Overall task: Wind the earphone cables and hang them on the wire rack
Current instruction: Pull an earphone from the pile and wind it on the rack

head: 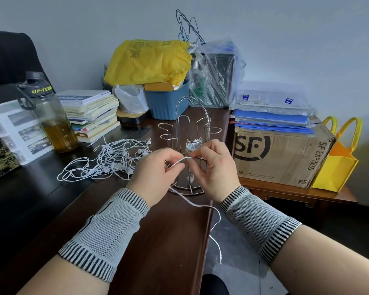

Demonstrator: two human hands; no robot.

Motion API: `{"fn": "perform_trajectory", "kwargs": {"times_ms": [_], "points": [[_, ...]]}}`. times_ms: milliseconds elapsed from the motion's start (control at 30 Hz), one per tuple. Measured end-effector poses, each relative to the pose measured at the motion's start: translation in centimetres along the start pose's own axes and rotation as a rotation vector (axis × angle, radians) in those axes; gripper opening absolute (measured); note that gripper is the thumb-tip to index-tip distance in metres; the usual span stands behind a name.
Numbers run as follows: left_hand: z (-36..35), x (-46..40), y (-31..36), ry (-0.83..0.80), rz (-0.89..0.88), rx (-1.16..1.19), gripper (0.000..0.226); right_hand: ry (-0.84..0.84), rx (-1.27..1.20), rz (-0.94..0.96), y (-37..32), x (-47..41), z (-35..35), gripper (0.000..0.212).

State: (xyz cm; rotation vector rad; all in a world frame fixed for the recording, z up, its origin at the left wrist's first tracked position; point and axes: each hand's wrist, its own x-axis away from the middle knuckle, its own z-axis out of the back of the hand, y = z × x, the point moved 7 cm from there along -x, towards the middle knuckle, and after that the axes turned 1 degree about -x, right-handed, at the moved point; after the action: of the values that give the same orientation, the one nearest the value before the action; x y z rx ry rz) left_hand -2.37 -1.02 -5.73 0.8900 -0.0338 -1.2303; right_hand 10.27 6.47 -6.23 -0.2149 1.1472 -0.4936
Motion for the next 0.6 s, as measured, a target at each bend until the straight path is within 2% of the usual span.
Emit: {"fn": "perform_trajectory", "kwargs": {"times_ms": [100, 167, 267, 400, 500, 600], "points": [[0.7, 0.0, -0.9, -0.064, 0.039, 0.008, 0.011, 0.033, -0.059, -0.088, 0.8, 0.4, 0.4, 0.027], [1.3, -0.1, -0.6, -0.066, 0.02, 0.069, 0.015, 0.038, -0.109, -0.147, 1.2, 0.7, 0.4, 0.021], [1.5, -0.5, 0.4, -0.012, 0.032, 0.199, 0.017, 0.043, -0.196, -0.229, 1.7, 0.9, 0.2, 0.007], [0.6, -0.9, 2.4, 0.054, 0.046, 0.299, 0.015, 0.06, -0.318, -0.46, 3.1, 1.1, 0.1, 0.019], [0.7, -1.4, 3.4, 0.108, 0.049, 0.326, 0.016, 0.05, -0.466, -0.633, 3.7, 1.4, -0.4, 0.014], [1.0, -1.9, 3.7, 0.163, 0.082, 0.36, 0.013, 0.074, -0.559, -0.718, 3.7, 1.4, -0.4, 0.018]]}}
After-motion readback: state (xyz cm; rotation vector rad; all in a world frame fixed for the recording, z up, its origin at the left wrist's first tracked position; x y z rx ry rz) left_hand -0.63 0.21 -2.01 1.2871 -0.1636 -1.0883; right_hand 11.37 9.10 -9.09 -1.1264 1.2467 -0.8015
